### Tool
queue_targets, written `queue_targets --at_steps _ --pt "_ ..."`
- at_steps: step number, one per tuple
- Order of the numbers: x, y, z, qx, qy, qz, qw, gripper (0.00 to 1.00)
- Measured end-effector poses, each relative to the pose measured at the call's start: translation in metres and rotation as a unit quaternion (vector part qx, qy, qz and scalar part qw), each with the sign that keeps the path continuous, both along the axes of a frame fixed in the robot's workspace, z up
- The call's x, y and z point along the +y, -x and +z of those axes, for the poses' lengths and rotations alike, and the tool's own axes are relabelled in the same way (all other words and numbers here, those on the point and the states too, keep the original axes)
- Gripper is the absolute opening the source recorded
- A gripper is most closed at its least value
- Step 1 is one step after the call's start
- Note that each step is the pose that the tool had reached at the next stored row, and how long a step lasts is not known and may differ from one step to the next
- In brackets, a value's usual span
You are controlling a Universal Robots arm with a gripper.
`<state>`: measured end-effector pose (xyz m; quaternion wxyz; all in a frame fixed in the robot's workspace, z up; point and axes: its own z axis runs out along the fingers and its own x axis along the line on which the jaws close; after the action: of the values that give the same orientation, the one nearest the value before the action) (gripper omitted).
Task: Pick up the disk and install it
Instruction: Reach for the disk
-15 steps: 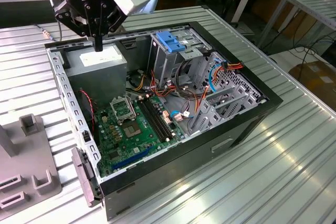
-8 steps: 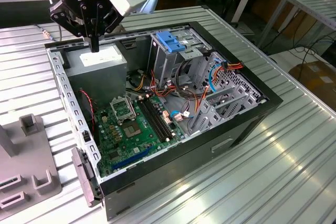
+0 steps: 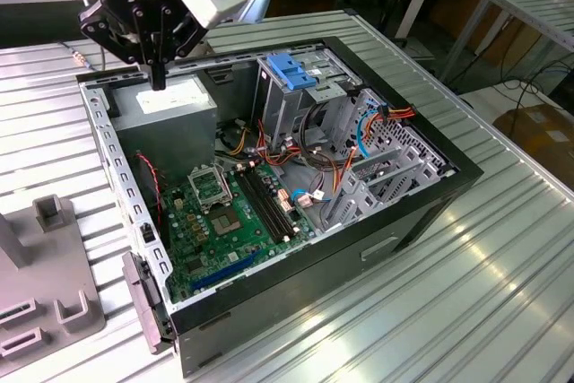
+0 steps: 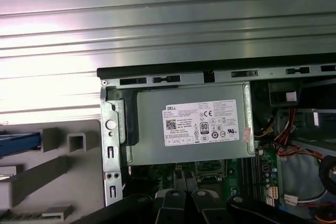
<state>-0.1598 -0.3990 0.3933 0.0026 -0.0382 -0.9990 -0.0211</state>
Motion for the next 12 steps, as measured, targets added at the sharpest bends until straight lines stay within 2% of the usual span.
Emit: queue_targets --at_steps 12 --pt "0.0 0.0074 0.0 0.0 0.0 0.0 1.0 0.1"
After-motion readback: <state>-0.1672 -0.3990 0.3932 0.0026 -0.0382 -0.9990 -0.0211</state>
